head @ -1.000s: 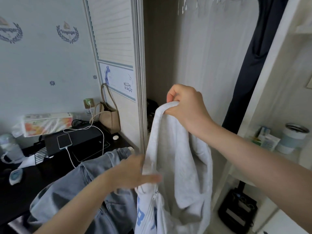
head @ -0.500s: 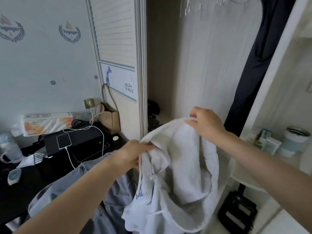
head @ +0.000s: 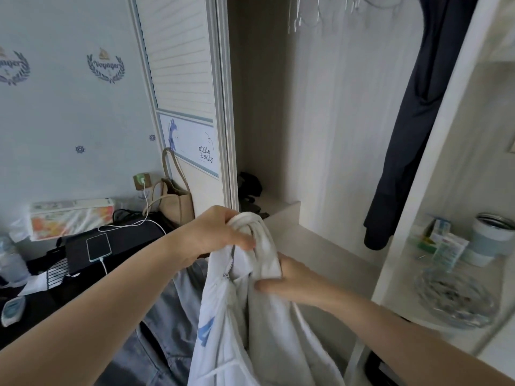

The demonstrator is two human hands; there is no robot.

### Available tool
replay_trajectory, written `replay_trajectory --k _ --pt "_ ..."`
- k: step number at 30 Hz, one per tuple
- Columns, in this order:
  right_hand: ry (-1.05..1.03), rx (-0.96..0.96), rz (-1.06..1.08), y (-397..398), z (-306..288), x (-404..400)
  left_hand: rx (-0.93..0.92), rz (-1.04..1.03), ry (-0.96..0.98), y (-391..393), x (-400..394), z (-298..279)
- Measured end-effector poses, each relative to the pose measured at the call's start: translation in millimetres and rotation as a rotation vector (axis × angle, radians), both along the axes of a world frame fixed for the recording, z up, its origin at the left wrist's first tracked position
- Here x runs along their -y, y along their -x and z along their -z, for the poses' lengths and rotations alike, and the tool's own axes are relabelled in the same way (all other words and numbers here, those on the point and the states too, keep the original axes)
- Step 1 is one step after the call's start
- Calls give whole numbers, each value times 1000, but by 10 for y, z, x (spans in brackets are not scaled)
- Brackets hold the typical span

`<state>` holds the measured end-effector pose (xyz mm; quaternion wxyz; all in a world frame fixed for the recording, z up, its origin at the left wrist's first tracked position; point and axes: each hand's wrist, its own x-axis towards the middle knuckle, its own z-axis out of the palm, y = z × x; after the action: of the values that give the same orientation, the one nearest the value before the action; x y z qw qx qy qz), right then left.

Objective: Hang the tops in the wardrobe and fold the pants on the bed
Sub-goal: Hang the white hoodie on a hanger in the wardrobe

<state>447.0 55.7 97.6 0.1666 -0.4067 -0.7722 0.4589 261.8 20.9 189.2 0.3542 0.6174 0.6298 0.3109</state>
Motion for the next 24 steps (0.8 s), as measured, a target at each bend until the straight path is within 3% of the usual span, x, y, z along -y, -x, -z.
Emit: replay_trajectory --k 2,4,6,8,10,12,16,19,22,24 --pt "-201 177 172 21 48 -89 -144 6 -62 -1 -44 45" --pt "-262 195 243 -34 50 -246 -350 -43 -204 70 -89 100" --pt "-250 77 308 -155 -89 -357 -643 -119 -352 194 -110 152" --pt "-252 -63 332 -257 -284 -429 -891 -158 -379 281 -146 204" --pt "-311 -160 299 -267 -497 -476 -1016 -118 -371 268 -254 269" --pt "-348 -198 283 -230 -656 -549 -888 -103 -374 170 -424 315" --pt "-447 -190 341 -237 -793 -727 -246 -102 -127 41 -684 329" --pt "-514 -105 486 -347 -832 -980 96 -52 0 74 -859 174" --pt "-580 17 645 -409 -818 -1293 425 29 -8 60 -1118 -15" --pt "-556 70 735 -393 -829 -1501 493 9 -97 12 -1395 -127"
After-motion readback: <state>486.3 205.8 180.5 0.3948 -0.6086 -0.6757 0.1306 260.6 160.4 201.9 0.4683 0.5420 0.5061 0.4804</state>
